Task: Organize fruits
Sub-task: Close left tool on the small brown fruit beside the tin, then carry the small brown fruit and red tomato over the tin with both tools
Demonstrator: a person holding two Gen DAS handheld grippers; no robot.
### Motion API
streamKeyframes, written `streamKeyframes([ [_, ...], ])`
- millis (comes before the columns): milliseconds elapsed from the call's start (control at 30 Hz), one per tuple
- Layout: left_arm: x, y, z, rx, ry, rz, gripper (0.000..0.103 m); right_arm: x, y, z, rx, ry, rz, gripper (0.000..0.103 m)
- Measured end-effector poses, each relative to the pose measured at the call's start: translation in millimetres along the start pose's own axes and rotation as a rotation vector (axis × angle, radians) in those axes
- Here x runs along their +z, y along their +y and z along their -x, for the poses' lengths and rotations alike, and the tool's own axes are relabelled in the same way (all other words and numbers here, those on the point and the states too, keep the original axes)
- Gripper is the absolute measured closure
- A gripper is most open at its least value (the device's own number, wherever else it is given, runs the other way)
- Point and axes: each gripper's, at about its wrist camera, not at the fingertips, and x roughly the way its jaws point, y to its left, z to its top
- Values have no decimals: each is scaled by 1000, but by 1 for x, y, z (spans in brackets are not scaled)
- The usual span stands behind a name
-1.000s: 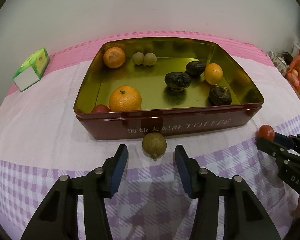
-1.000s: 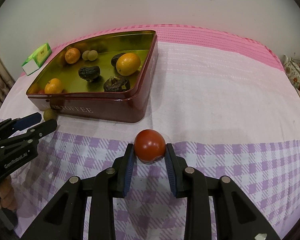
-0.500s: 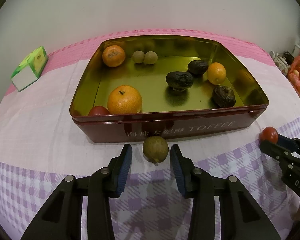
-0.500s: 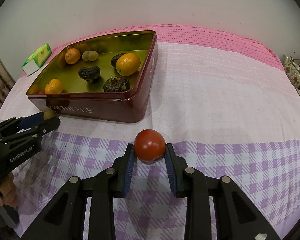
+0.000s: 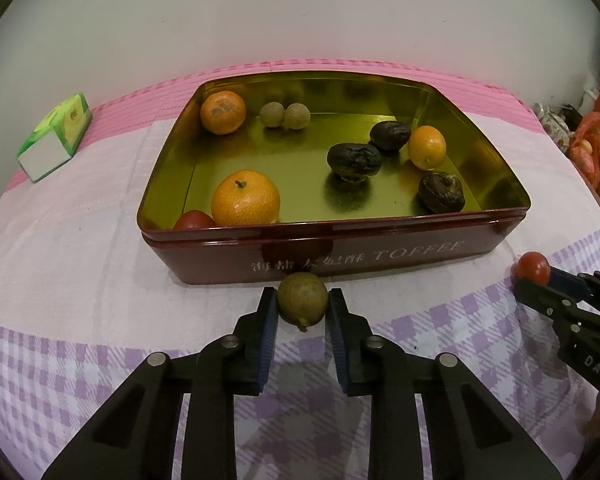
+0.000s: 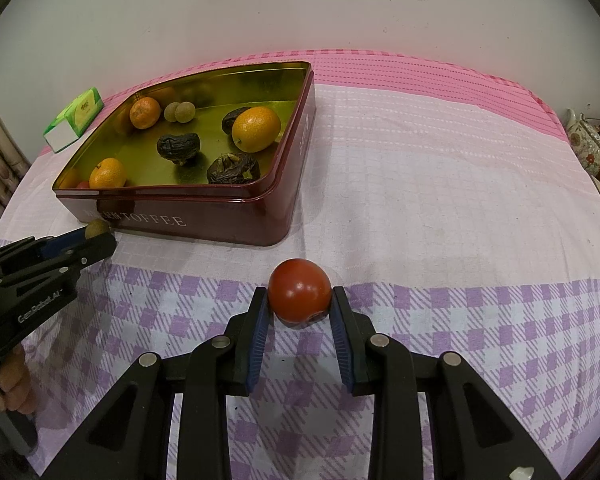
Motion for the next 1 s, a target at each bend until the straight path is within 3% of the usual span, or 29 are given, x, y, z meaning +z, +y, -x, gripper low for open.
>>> streamKeyframes([
  [533,-5,6,9,-7,12,19,77,0,1,0,-3,2,2,75],
  [1000,-2,6,28,-9,-28,14,77,1,1,3,1,19,-4,75],
])
